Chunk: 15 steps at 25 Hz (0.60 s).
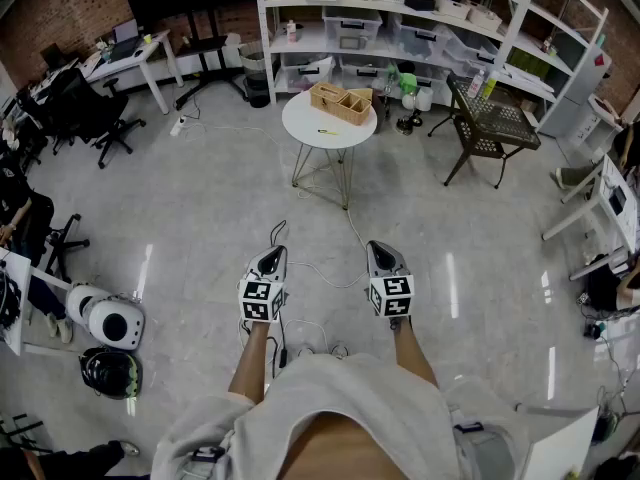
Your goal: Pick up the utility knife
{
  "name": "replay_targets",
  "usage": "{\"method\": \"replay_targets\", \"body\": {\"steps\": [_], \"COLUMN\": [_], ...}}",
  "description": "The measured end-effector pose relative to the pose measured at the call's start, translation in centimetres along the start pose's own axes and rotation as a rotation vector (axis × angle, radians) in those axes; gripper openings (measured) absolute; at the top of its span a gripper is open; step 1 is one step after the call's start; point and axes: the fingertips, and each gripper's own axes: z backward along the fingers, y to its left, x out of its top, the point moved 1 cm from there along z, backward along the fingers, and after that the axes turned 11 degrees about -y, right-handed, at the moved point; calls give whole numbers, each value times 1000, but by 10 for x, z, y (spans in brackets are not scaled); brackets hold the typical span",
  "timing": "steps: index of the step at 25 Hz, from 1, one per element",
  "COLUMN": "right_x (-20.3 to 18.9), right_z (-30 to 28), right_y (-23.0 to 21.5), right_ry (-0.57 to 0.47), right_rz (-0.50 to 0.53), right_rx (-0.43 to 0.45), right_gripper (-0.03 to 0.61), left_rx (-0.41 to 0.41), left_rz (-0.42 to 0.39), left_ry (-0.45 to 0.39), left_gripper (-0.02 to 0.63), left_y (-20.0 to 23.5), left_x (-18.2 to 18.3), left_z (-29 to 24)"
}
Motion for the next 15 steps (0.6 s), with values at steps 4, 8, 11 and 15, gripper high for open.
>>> {"method": "replay_targets", "body": {"steps": [4, 8, 11, 15], "right_x": [-4, -8, -8, -9], "right_z": [2, 4, 7, 9], "right_y": [-1, -4, -7, -13], "right_ry": [4, 7, 7, 2], "right_rz": [-3, -4, -11, -21], "right_rx": [2, 1, 0, -2], "right_gripper": [31, 31, 32, 32], "left_rx": [0, -7, -13, -20], "left_rz": [3, 4, 2, 4], "left_ry": [11, 11, 14, 13], "left_gripper": [23, 23, 23, 23], "left_y": [-3, -9, -13, -19], "left_x": [-5, -8, -8, -8], "left_z": [0, -3, -5, -11]}}
